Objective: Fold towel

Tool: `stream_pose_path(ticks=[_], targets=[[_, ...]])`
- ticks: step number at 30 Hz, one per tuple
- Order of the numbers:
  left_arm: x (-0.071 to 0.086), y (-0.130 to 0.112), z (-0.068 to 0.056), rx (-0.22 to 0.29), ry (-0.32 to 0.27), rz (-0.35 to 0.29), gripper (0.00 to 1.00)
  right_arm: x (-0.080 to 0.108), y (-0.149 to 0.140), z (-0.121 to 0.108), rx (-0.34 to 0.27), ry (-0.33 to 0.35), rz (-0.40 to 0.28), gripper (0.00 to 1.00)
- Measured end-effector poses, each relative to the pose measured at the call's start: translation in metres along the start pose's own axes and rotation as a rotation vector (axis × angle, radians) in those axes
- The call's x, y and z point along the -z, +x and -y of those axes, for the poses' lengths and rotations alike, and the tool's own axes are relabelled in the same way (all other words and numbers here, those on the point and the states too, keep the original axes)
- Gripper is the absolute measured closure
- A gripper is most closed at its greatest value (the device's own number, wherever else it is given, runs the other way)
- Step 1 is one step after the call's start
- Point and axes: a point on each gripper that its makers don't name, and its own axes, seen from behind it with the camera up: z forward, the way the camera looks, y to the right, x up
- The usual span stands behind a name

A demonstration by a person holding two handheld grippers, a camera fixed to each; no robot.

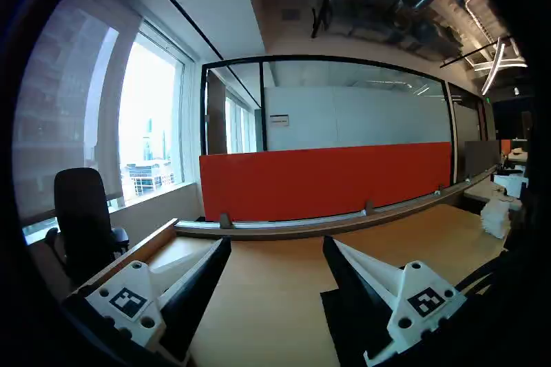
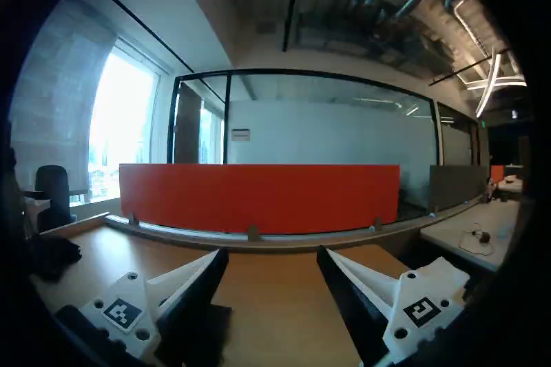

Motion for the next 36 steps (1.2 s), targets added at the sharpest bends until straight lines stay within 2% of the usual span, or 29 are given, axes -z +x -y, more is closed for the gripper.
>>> stream_pose_path(ticks=[6, 14, 23, 32, 36], targets=[[0.001, 0.013, -0.005, -0.002, -0.015, 0.013, 0.01, 0.005, 0.027, 0.004, 0.000, 0.010, 0.004, 0.01], [0.004, 0.015, -0.014, -0.049, -0.064, 0.058, 0.01, 0.009, 0.032, 0.016, 0.021, 0.056, 0.044, 0.01], [0.006, 0.002, -0.031, -0.085, -0.179, 0.131, 0.01, 0.017, 0.021, 0.044, 0.089, 0.181, 0.118, 0.01], [0.012, -0.026, -0.053, -0.119, -0.326, 0.236, 0.01, 0.030, -0.007, 0.073, 0.136, 0.338, 0.231, 0.00], [0.015, -0.041, -0.060, -0.137, -0.362, 0.276, 0.01, 0.037, -0.023, 0.086, 0.156, 0.399, 0.277, 0.00]])
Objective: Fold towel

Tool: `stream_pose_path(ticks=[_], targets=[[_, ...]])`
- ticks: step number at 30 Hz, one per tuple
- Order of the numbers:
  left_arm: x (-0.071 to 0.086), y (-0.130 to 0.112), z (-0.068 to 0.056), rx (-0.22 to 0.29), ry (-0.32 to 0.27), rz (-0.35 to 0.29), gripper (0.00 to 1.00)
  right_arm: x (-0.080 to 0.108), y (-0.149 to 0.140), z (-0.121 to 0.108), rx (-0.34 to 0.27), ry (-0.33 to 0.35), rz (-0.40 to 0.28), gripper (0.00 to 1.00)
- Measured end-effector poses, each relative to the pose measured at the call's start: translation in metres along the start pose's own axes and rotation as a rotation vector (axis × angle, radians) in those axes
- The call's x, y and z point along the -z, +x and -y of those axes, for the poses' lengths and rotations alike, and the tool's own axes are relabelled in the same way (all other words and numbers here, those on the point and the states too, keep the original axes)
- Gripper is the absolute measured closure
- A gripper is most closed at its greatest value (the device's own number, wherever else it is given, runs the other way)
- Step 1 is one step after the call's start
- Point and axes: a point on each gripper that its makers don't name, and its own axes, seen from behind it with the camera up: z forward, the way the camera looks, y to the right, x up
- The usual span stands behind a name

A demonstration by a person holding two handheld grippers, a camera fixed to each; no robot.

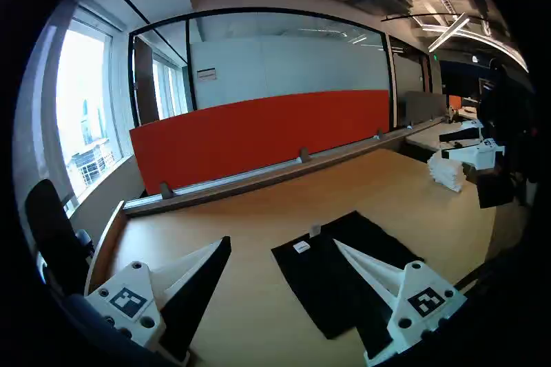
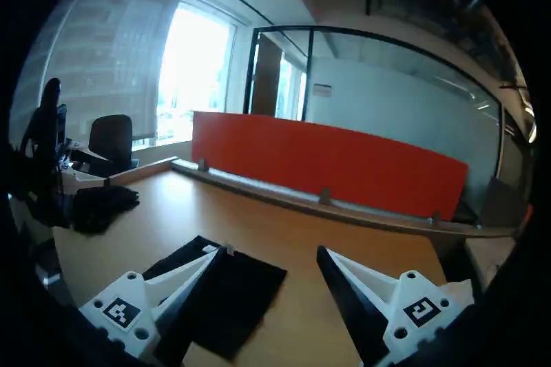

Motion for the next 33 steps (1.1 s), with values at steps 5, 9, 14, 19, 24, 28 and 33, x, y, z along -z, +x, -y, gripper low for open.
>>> stream_pose_path(ticks=[5, 9, 14, 19, 24, 28, 33], targets=[[-0.005, -0.016, -0.008, -0.015, -0.024, 0.035, 0.01, -0.005, -0.012, 0.013, 0.012, 0.048, 0.040, 0.00], [-0.010, -0.035, -0.017, -0.021, -0.050, 0.068, 0.01, -0.010, -0.031, 0.020, 0.016, 0.073, 0.079, 0.00], [-0.018, -0.062, -0.029, -0.036, -0.080, 0.108, 0.01, -0.014, -0.058, 0.029, 0.024, 0.105, 0.126, 0.00], [-0.025, -0.089, -0.042, -0.047, -0.108, 0.146, 0.01, -0.019, -0.089, 0.036, 0.047, 0.135, 0.177, 0.00], [-0.032, -0.115, -0.052, -0.054, -0.135, 0.183, 0.01, -0.025, -0.117, 0.044, 0.058, 0.162, 0.218, 0.00], [-0.037, -0.135, -0.060, -0.063, -0.157, 0.217, 0.01, -0.029, -0.138, 0.050, 0.065, 0.181, 0.249, 0.00], [-0.042, -0.163, -0.072, -0.074, -0.190, 0.266, 0.01, -0.033, -0.167, 0.058, 0.073, 0.204, 0.297, 0.00]])
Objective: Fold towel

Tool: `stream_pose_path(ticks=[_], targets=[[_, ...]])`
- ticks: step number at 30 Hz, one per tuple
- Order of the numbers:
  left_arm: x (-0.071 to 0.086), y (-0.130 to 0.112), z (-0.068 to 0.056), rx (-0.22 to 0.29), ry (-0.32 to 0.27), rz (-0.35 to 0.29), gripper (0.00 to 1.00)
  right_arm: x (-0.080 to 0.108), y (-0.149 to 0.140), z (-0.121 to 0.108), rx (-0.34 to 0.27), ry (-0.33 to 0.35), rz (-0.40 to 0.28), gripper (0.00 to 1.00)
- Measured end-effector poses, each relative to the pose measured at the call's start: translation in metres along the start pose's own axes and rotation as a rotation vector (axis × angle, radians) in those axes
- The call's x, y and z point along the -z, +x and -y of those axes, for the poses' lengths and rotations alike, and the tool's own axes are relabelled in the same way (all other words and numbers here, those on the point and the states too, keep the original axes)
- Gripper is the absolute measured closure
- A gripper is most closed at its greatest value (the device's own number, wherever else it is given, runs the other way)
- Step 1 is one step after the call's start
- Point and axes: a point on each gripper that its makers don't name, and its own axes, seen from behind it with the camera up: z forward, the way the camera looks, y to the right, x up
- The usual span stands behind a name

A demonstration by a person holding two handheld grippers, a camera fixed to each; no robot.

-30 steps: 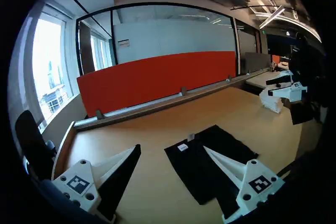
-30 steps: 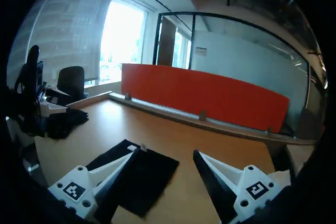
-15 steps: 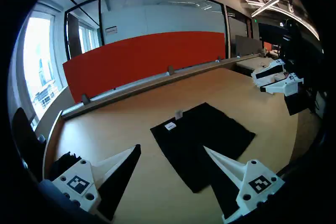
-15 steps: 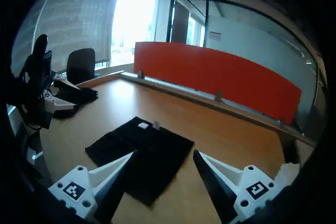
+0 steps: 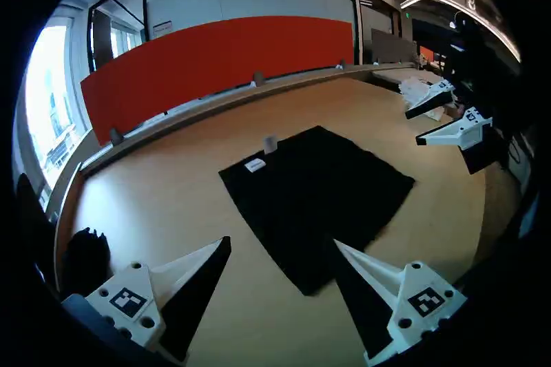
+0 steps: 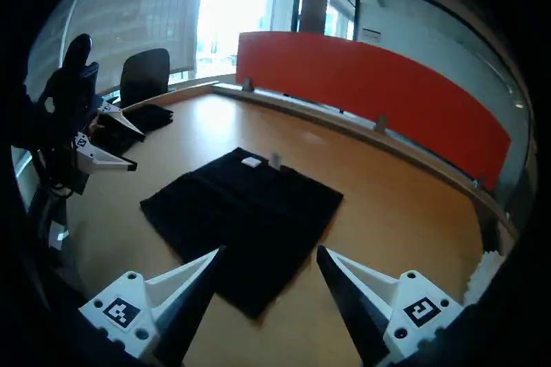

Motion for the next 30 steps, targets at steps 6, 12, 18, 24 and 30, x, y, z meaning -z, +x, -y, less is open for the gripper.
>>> stream_pose_path(ticks=[6, 12, 18, 24, 30], targets=[[-0.016, -0.027, -0.013, 0.000, -0.034, 0.058, 0.01, -0.014, -0.031, 0.011, 0.006, 0.028, 0.059, 0.00], [-0.028, -0.051, -0.022, 0.007, -0.063, 0.116, 0.01, -0.025, -0.057, 0.019, 0.011, 0.054, 0.109, 0.00], [-0.037, -0.070, -0.025, 0.007, -0.078, 0.167, 0.01, -0.032, -0.076, 0.021, 0.022, 0.070, 0.152, 0.00], [-0.045, -0.083, -0.031, 0.011, -0.098, 0.217, 0.01, -0.038, -0.087, 0.022, 0.019, 0.082, 0.182, 0.00], [-0.048, -0.084, -0.036, 0.009, -0.119, 0.235, 0.01, -0.038, -0.092, 0.023, 0.012, 0.100, 0.197, 0.00]])
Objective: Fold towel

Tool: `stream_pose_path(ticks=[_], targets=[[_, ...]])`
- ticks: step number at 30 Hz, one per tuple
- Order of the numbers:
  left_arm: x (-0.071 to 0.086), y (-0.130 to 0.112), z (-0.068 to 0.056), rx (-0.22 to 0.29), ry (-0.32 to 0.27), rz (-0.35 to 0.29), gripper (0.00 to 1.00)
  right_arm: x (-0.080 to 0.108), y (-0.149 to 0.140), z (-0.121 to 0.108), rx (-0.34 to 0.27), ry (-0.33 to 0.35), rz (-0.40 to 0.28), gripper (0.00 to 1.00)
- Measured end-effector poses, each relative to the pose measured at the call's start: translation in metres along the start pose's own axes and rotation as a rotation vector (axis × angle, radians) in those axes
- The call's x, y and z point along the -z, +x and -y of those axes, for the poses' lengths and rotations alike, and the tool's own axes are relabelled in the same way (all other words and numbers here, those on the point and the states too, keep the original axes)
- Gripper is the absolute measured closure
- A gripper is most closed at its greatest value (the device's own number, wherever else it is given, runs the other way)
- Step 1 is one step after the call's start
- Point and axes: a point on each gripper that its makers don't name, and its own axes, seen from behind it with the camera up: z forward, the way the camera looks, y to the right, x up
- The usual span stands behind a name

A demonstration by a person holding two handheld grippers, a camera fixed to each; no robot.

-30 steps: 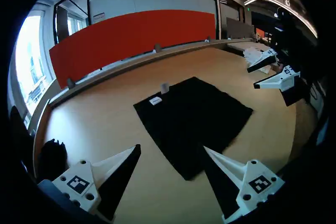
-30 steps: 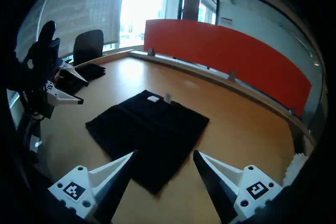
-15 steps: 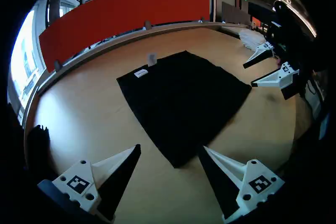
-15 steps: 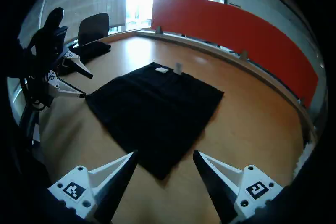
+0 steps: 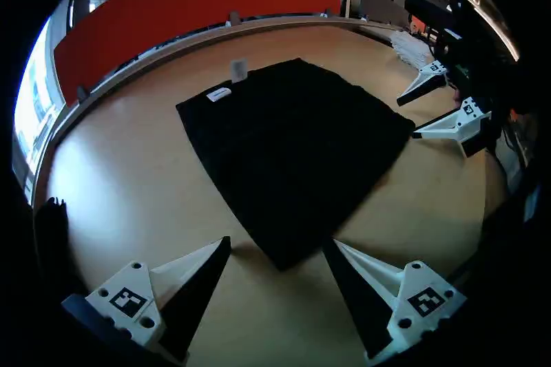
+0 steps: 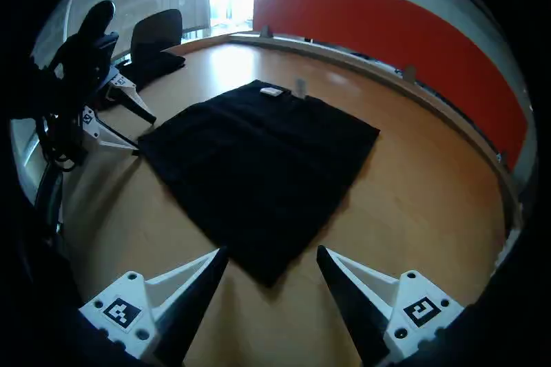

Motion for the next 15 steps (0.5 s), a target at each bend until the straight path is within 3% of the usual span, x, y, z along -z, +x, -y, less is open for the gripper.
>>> stream_pose_path(ticks=[6, 15], targets=[[-0.0004, -0.0003, -0.0018, -0.002, -0.006, 0.012, 0.01, 0.0005, -0.0059, 0.0002, 0.003, 0.015, 0.015, 0.01], [-0.0008, -0.0003, -0.0049, 0.000, -0.006, 0.019, 0.05, -0.0007, -0.0097, 0.0017, -0.005, 0.043, 0.025, 0.11]])
